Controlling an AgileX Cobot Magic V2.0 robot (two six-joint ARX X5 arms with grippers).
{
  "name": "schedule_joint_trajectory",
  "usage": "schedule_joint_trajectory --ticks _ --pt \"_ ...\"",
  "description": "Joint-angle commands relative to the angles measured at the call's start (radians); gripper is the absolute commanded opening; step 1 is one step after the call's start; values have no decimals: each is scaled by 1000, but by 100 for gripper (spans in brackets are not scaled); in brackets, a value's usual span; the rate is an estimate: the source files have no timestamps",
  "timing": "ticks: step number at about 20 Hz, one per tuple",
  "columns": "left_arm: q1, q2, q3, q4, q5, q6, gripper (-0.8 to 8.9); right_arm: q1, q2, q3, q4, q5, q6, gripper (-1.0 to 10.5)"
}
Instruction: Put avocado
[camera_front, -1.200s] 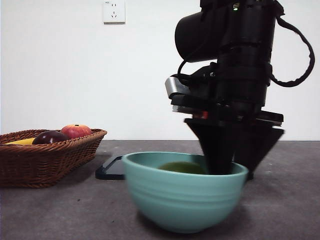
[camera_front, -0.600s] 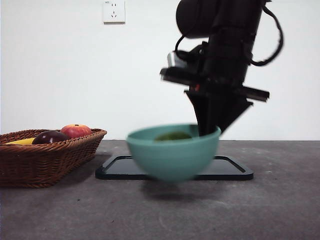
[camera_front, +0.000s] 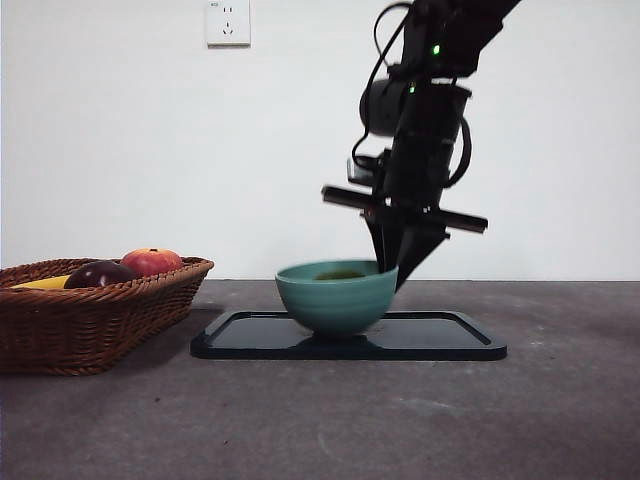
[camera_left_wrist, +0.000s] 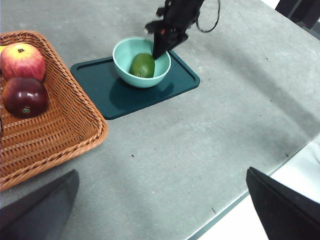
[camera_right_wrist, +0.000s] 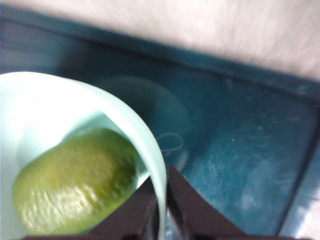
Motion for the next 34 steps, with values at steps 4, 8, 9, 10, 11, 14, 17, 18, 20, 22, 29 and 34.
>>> schedule_joint_trajectory --ticks 4,8,9,10,11,14,17,18,20,22,29,34 --pt "-8 0 6 10 -2 1 622 14 24 26 -5 -1 -10 18" --pt "-8 0 6 11 -2 1 622 10 21 35 -8 6 -10 336" --pt "-8 0 6 11 -2 1 622 6 10 50 -20 21 -9 377" --pt "-8 0 6 11 -2 1 622 6 -6 67 -37 58 -9 423" --pt "-8 0 6 10 -2 1 621 7 -34 87 -59 81 -12 466" --pt "-8 0 6 11 -2 1 622 9 -145 110 -157 153 -38 530" --pt "-8 0 6 11 -2 1 622 23 -301 107 -303 293 -39 571" --pt "-8 0 6 11 -2 1 621 34 -346 107 -342 333 -45 570" --pt "-8 0 6 11 -2 1 621 55 -423 106 -425 377 -46 570" --pt "-8 0 6 11 -2 1 622 82 -493 96 -466 414 -46 570" --pt "-8 0 6 26 -2 1 622 213 -833 -129 -466 421 -47 570" --pt "-8 0 6 25 -2 1 622 288 -1137 -437 -403 414 -18 570"
